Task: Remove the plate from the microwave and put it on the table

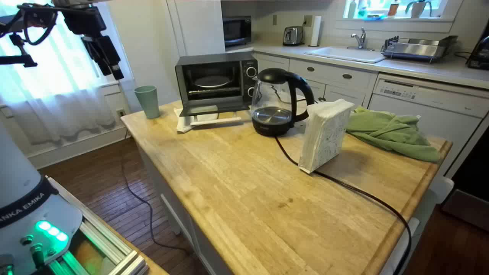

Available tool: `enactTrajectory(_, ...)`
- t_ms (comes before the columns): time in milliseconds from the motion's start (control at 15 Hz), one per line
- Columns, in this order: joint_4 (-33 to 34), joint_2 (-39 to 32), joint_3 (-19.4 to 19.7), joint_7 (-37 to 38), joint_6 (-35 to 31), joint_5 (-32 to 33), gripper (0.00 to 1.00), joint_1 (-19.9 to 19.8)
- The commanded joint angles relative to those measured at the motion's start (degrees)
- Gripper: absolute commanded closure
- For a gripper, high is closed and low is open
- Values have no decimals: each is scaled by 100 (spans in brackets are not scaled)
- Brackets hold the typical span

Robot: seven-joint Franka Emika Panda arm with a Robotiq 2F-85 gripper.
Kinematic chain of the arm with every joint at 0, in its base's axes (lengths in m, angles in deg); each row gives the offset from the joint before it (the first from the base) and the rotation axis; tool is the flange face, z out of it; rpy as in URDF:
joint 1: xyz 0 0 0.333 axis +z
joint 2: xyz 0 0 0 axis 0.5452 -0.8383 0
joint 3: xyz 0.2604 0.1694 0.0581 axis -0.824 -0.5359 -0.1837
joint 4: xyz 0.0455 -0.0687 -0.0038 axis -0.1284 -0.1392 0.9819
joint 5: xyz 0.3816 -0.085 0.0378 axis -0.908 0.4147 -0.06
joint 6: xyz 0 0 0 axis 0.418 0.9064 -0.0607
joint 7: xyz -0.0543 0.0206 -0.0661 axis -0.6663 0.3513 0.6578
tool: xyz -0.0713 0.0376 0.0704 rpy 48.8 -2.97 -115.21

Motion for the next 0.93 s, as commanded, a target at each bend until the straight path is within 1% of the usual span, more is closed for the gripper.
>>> enactTrajectory(0,-24,-11,20,11,28,19,0,17)
enactTrajectory(467,-59,-54,22,13,29,20,0,16)
enactTrajectory(533,30,-294,366,-360,-134,-260,0,139)
enactTrajectory(600,113,-541,629,-618,-371,-459,0,157)
enactTrajectory(733,313,-1093,995,-1042,-886,-725,0,117)
enactTrajectory(867,554,-1767,1466,-1616,-1488,-1142,0,237)
